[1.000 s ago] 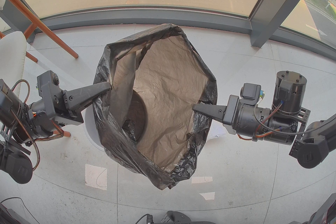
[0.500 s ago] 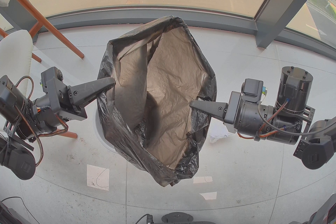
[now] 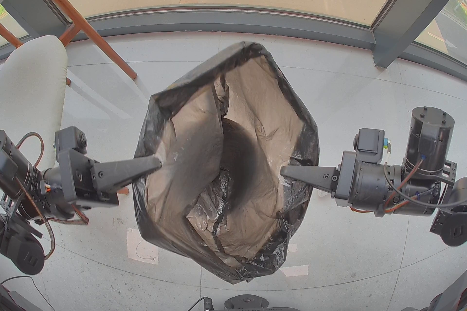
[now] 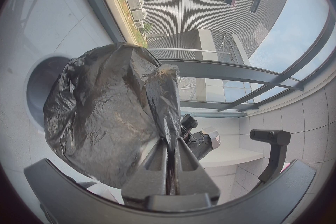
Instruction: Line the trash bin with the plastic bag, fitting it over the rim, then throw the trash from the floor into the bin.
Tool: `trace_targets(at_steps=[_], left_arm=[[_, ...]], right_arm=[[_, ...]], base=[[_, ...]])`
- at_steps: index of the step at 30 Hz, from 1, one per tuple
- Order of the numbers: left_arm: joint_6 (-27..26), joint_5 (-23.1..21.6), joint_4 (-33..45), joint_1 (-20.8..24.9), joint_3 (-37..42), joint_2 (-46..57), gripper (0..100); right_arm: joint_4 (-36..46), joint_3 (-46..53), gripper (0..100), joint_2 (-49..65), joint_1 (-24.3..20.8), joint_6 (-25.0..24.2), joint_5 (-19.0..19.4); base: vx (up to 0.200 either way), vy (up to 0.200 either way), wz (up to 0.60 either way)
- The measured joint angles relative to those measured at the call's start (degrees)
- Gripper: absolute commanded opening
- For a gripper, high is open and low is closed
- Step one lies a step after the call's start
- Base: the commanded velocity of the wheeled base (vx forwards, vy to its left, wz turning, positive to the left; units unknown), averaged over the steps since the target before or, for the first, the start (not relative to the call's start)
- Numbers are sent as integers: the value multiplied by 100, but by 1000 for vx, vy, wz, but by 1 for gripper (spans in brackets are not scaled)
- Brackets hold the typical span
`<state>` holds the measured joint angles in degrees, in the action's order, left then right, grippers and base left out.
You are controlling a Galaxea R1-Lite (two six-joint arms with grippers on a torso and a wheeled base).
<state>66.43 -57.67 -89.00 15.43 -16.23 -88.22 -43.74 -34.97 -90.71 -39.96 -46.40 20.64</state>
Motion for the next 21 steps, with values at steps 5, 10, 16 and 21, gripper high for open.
trace_targets(at_steps=[5,10,16,21], left_arm=[[-85,-49,0,82,394,184,0],[-104,-82,2,251,680,441,0],[-96,-141,7,444,1067,783,0],[-95,-141,177,507,1425,917,0]], right_arm=[[12,375,0,229,-4,102,0],[12,708,0,477,-118,127,0],[20,1018,0,706,-204,129,0],[22,1293,0,796,-278,132,0]], base=[[0,0,0],[0,0,0],[0,0,0],[0,0,0]])
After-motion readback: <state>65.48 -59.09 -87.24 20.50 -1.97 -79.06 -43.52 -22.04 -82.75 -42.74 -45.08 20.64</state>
